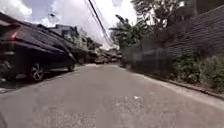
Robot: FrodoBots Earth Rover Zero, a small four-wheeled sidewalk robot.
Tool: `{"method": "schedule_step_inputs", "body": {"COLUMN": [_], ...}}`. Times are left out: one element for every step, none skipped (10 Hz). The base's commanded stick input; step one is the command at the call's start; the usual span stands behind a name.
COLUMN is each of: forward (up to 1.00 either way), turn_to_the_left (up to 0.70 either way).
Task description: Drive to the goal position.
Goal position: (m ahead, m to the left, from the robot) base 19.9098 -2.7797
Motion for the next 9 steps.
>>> {"method": "schedule_step_inputs", "body": {"forward": [1.0,1.0,1.0,1.0,1.0,1.0,1.0,1.0,1.0], "turn_to_the_left": [0.0,0.0,0.0,0.0,0.0,0.0,0.0,0.0,0.0]}}
